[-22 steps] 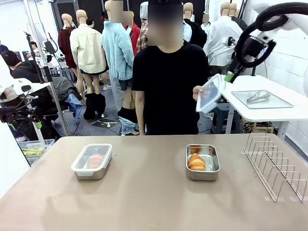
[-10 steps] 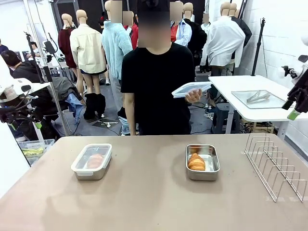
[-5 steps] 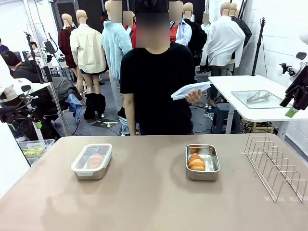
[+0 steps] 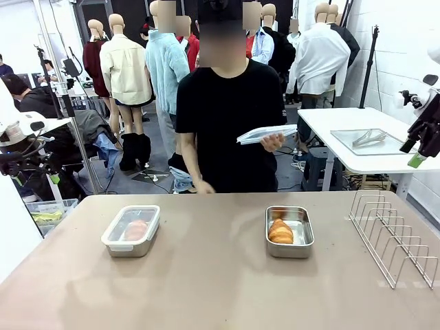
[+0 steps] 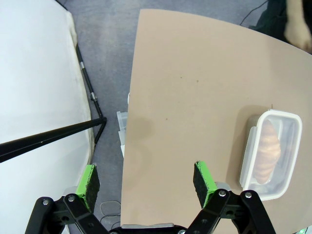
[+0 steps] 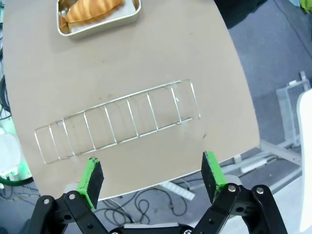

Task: Place the bread in airtight containers.
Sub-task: Release when the human grabs the Airtight Container lid.

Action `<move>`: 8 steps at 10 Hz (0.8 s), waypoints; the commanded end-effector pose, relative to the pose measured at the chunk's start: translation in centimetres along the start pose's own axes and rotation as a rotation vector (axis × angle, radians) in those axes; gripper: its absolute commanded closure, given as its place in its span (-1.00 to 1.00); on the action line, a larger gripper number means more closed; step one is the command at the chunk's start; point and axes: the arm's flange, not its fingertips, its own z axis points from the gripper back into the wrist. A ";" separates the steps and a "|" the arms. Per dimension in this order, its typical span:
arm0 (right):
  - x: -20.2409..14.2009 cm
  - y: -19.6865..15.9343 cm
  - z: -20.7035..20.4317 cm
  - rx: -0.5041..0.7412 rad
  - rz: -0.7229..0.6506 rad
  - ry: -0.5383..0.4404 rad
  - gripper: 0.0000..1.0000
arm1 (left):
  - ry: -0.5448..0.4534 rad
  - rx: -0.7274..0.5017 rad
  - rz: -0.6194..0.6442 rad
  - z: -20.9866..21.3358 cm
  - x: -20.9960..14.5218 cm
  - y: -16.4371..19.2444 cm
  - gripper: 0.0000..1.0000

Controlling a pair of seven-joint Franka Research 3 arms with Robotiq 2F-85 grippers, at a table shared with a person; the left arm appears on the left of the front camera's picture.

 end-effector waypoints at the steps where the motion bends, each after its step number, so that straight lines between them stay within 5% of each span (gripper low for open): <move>1: 0.0 0.0 0.0 0.002 0.008 0.018 -1.00 | -0.001 0.018 0.006 0.2 0.0 0.0 -1.00; 8: 0.0 0.0 0.0 0.002 0.008 0.018 -1.00 | -0.001 0.018 0.006 0.2 0.0 0.0 -1.00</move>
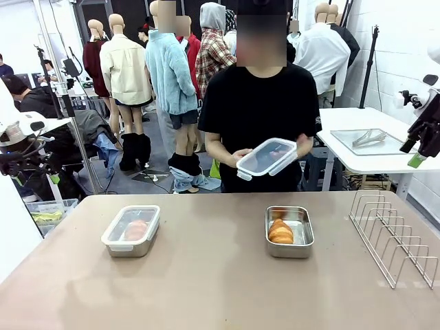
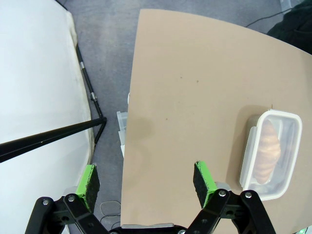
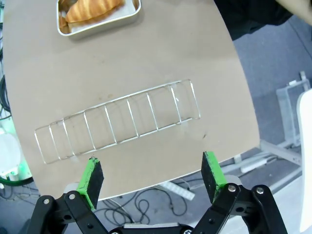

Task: Place the bread in airtight containers.
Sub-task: Release when the human grabs the Airtight Container lid.

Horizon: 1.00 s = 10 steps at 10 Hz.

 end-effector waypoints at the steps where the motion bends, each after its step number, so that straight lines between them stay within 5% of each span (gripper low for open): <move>1: 0.0 0.0 0.0 0.002 0.008 0.018 -1.00 | -0.001 0.018 0.006 0.2 0.0 0.0 -1.00; 10: 0.0 0.0 0.0 0.002 0.008 0.018 -1.00 | -0.001 0.018 0.006 0.2 0.0 0.0 -1.00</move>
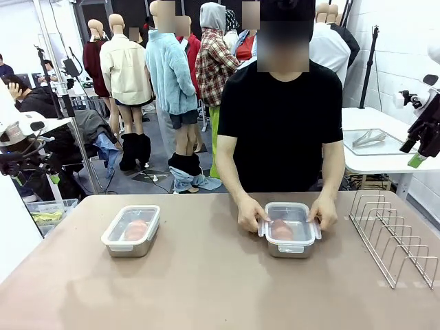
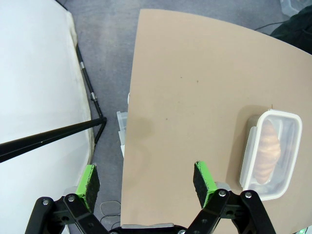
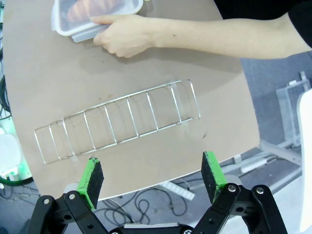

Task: Place the bread in airtight containers.
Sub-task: Release when the human grabs the Airtight Container lid.

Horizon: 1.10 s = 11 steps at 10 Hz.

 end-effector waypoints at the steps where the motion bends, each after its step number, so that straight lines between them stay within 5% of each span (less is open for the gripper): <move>1: 0.0 0.0 0.0 0.002 0.008 0.018 -1.00 | -0.001 0.018 0.006 0.2 0.0 0.0 -1.00; 11: 0.0 0.0 0.0 0.002 0.008 0.018 -1.00 | -0.001 0.018 0.006 0.2 0.0 0.0 -1.00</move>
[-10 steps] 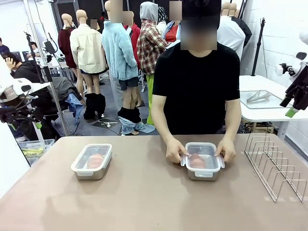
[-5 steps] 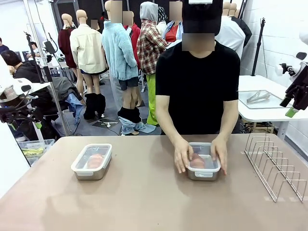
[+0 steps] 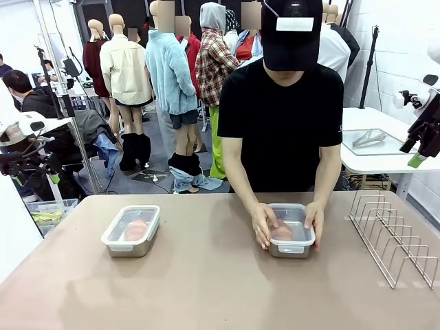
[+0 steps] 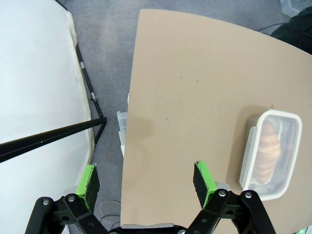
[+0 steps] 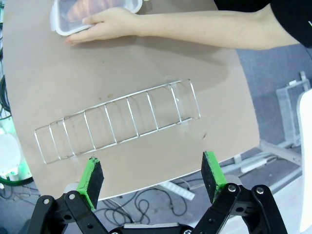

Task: Place the bread in airtight containers.
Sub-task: Release when the human grabs the Airtight Container lid.

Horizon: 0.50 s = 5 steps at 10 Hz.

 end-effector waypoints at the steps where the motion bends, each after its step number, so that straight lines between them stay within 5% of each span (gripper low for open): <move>1: 0.0 0.0 0.0 0.002 0.008 0.018 -1.00 | -0.001 0.018 0.006 0.2 0.0 0.0 -1.00; 5: 0.0 0.0 0.0 0.002 0.008 0.018 -1.00 | -0.001 0.018 0.006 0.2 0.0 0.0 -1.00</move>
